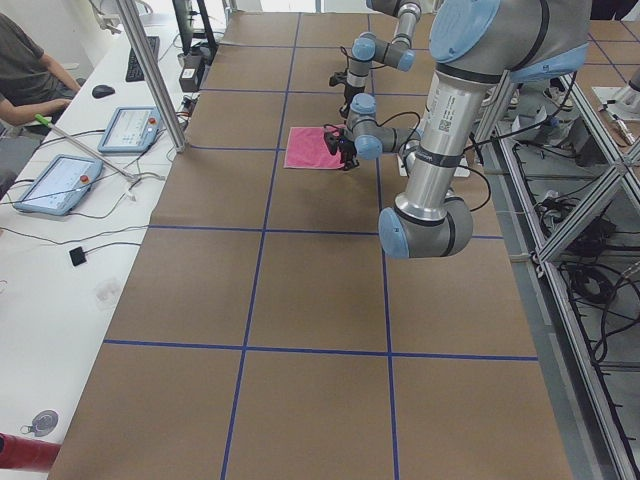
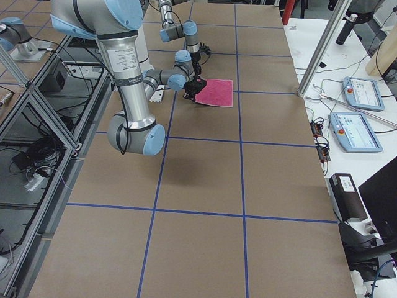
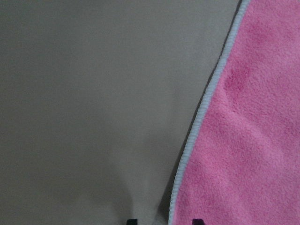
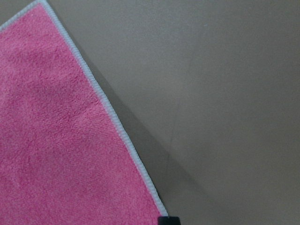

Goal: Fold towel twice with both arms
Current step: 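Close both grippers on the towel's two near corners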

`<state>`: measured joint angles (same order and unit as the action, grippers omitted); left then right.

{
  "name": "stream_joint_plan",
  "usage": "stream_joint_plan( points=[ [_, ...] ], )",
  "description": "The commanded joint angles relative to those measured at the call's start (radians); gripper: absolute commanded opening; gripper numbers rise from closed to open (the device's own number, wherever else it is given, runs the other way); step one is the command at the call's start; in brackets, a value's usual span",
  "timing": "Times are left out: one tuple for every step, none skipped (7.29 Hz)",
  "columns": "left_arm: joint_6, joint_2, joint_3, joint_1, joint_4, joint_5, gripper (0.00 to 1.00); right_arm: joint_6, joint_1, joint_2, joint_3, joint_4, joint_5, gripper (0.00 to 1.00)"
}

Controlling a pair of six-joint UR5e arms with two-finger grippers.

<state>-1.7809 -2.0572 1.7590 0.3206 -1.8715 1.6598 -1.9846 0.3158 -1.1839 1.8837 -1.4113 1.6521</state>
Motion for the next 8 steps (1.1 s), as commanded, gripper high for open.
stream_joint_plan(
  points=[
    [0.000,-0.003,-0.006,-0.002,0.000,0.002,0.31,0.000,0.000,0.000,0.000,0.000,0.000,0.00],
    [0.000,-0.006,-0.007,-0.002,0.000,0.000,0.31,0.000,0.000,0.000,0.000,0.000,0.000,0.00],
    [0.000,-0.008,-0.007,-0.002,0.000,0.002,0.31,0.000,0.000,0.000,0.000,0.000,0.000,0.00],
    [-0.002,-0.008,-0.007,-0.002,0.000,0.002,0.31,0.000,0.000,0.000,0.000,0.000,0.000,0.00],
    [-0.002,-0.009,-0.007,-0.002,0.000,0.002,0.24,0.000,0.000,-0.002,0.000,0.000,0.000,0.00],
    [-0.002,-0.012,-0.007,-0.002,0.000,0.002,0.07,0.000,0.000,-0.002,0.000,0.000,0.000,0.00],
    [-0.003,-0.012,-0.007,-0.002,0.000,0.002,0.00,0.000,0.000,-0.002,0.000,0.000,0.000,0.00],
    [-0.003,-0.012,-0.012,-0.002,0.000,0.003,0.00,0.000,0.000,-0.003,0.000,-0.002,0.000,0.00]
  ],
)
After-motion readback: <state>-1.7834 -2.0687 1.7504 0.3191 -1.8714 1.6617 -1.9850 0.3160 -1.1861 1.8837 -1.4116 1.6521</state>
